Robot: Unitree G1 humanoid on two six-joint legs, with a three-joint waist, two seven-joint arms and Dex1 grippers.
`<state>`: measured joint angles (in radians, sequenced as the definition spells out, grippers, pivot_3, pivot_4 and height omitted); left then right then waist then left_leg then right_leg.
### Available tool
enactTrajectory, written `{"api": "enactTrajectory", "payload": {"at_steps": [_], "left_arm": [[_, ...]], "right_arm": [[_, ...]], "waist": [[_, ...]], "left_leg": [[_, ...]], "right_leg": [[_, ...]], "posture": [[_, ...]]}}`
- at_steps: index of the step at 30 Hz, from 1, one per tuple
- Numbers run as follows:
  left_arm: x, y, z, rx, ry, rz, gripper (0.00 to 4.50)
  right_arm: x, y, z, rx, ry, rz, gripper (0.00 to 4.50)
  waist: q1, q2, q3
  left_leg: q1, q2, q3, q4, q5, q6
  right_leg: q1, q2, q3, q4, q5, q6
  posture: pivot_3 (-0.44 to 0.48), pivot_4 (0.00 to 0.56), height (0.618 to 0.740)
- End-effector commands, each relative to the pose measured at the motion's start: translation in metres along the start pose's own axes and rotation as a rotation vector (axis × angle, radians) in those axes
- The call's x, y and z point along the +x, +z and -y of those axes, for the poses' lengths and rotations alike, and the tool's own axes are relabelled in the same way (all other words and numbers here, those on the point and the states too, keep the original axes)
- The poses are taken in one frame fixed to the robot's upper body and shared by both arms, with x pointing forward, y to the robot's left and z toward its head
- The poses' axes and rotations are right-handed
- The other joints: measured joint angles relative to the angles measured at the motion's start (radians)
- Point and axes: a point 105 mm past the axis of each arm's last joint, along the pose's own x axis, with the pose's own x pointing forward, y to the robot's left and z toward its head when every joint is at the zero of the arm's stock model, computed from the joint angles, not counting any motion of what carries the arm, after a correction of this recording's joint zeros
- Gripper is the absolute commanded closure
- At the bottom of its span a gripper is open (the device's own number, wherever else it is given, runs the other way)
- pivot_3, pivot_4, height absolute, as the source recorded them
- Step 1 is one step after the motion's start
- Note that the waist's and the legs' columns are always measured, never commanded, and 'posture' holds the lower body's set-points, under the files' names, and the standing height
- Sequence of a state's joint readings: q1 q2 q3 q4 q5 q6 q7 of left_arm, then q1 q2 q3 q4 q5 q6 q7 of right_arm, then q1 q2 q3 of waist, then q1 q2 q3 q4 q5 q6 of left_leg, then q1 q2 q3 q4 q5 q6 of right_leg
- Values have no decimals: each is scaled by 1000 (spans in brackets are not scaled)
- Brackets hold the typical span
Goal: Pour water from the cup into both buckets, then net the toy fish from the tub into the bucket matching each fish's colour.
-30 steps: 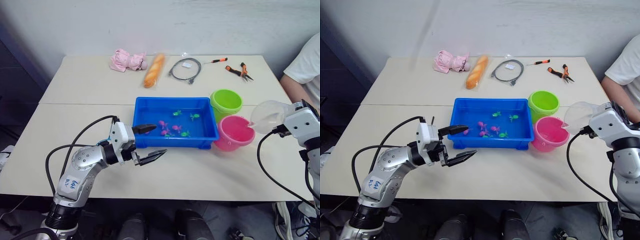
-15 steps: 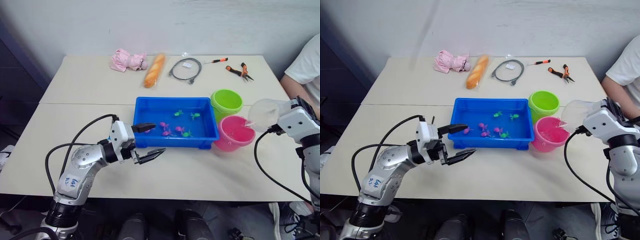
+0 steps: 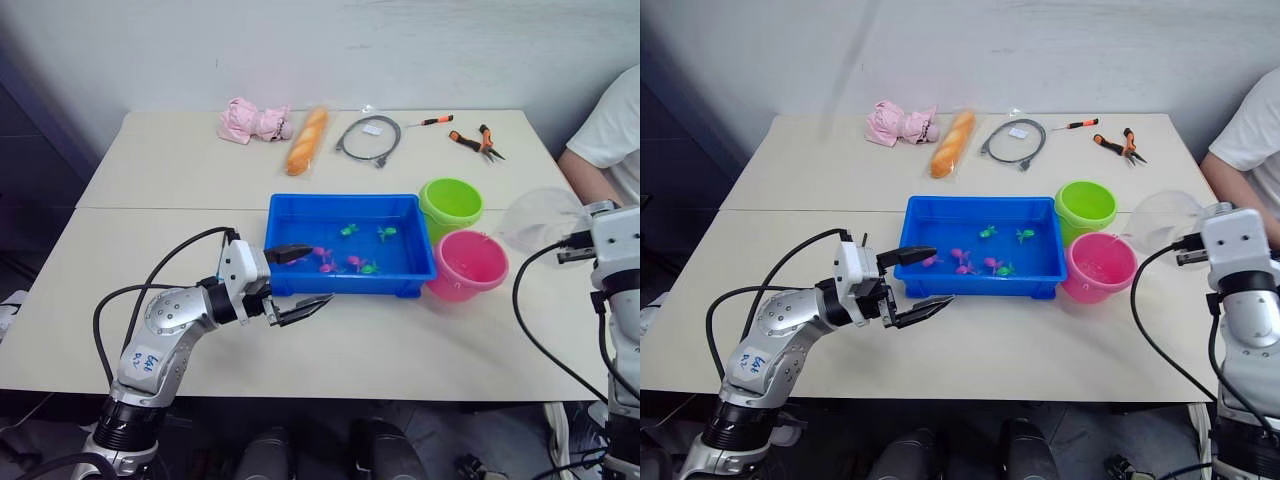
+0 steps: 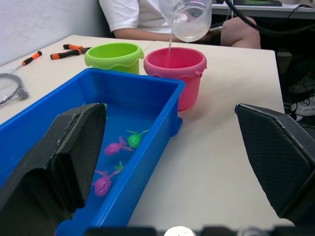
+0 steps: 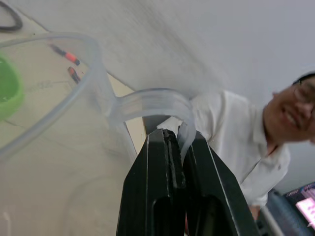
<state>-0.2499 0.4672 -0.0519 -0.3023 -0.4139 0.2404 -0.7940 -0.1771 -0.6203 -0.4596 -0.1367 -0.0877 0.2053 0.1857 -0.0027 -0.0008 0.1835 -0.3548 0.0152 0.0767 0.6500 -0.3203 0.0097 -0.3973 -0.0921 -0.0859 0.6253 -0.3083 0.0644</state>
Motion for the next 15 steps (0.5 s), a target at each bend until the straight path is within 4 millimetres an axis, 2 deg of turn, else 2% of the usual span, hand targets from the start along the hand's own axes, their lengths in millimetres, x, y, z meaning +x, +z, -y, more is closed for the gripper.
{"api": "enactTrajectory", "payload": {"at_steps": [1,5,8,11,15], "left_arm": [[-2,11,-6,15,39,44,0],[-1,15,-11,11,62,59,0],[1,16,-18,6,93,64,0],[4,23,-26,-13,141,98,0],[8,26,-29,-16,150,105,0]], "right_arm": [[10,28,25,119,-50,48,4439],[30,26,34,207,-84,-69,4439],[47,32,25,239,-41,-103,4439],[63,30,21,143,-53,-141,4439],[82,39,16,0,-94,-100,4439]], "waist": [[-1,0,0],[-1,0,0],[0,0,0],[0,0,0],[0,0,0]], "left_leg": [[0,0,0,0,0,0],[0,0,0,0,0,0],[0,0,0,0,0,1],[-1,0,0,0,0,1],[-1,0,0,1,0,1]], "right_leg": [[0,0,0,0,0,0],[0,0,0,1,0,0],[0,0,0,0,0,0],[0,0,0,0,0,0],[-1,0,0,0,0,0]], "posture": [[0,150,738],[0,150,738],[0,150,738],[0,150,738],[0,150,738]]}}
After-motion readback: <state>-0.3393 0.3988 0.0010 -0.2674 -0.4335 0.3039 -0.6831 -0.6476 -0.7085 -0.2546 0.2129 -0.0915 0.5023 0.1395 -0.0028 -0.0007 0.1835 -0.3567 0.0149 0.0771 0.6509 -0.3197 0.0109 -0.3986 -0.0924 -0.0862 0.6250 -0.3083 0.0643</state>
